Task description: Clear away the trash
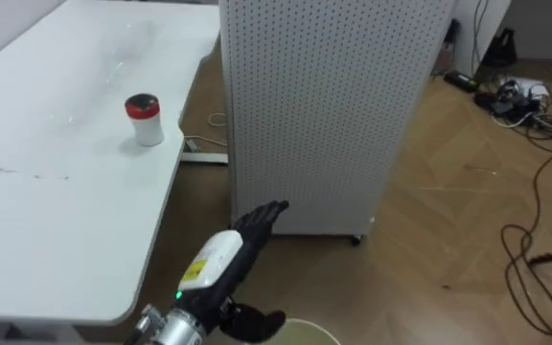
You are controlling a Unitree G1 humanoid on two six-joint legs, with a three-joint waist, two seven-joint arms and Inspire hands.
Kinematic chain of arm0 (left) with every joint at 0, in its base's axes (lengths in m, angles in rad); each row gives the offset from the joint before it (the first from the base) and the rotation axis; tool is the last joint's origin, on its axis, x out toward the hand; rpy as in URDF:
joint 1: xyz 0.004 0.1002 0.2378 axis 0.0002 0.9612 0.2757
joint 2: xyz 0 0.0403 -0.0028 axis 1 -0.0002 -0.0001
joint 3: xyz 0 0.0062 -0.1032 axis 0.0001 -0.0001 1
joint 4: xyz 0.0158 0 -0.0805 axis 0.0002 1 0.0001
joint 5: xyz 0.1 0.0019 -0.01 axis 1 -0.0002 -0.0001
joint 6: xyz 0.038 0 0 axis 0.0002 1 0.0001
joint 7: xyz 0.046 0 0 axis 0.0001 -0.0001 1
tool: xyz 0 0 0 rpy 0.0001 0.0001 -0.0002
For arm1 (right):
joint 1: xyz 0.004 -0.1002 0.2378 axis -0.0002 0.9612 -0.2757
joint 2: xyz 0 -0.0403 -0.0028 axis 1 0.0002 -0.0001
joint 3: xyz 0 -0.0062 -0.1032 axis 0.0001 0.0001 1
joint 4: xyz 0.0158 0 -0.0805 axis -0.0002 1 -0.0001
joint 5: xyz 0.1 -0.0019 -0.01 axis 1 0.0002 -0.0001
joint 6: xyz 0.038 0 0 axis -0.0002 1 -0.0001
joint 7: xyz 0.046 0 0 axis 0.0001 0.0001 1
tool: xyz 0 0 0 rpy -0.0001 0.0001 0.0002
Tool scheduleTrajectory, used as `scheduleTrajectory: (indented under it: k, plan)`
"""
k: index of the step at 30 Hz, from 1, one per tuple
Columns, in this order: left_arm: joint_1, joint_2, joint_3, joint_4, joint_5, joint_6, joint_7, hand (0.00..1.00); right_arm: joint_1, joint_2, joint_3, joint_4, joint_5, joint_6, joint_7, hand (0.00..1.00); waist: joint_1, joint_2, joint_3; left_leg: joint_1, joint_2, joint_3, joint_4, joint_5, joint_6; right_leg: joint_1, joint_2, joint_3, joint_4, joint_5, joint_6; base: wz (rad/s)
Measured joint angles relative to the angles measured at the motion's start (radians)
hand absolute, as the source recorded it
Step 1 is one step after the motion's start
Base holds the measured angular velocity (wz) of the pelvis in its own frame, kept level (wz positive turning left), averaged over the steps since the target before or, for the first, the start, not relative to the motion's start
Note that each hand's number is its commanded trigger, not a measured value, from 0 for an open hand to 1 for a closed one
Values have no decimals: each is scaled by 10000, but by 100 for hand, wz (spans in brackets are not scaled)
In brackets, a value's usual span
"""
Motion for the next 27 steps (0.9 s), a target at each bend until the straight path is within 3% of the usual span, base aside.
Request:
scheduleTrajectory:
  k: [1,2,3,5,11,19,27]
  plan:
    - [35,10,103,-73,-31,0,-1,0,-15,-14,-2,-5,-49,-2,3,100,53,14,-4,-39,-15,-82,33,4,-6,0,26,85,-117,-1,-5,-36]
    - [170,90,358,-302,-20,-1,-2,0,-64,1,-2,-9,-223,1,16,100,193,65,-14,-117,-36,-733,81,6,-7,6,157,258,-351,58,-70,-51]
    - [320,180,641,-497,-17,-2,4,0,-73,70,-2,-14,-390,0,-4,100,177,71,-23,-132,-60,-1662,102,8,-6,95,270,255,-491,145,-127,-47]
    - [595,277,1002,-884,-11,-6,132,0,-34,58,-82,-9,-402,-3,-4,100,70,66,-44,-102,-61,-2244,74,22,-30,324,365,205,-682,227,-154,-10]
    - [1373,566,1726,-1964,-43,-336,1511,0,403,-99,-202,-49,-550,-9,-303,100,141,62,-72,-36,9,-2431,3,63,-95,527,493,184,-973,293,-188,3]
    - [1470,759,2322,-1964,-46,-406,2476,0,671,-96,-412,-203,-772,-9,-416,100,421,77,-127,236,55,-2934,-164,124,-171,1054,674,80,-1538,447,-200,5]
    - [1505,813,3404,-2286,-186,-408,3092,0,785,-98,-489,-273,-1142,-2,-394,100,564,112,-132,312,214,-2982,-133,150,-217,1432,848,-57,-2083,603,-269,2]
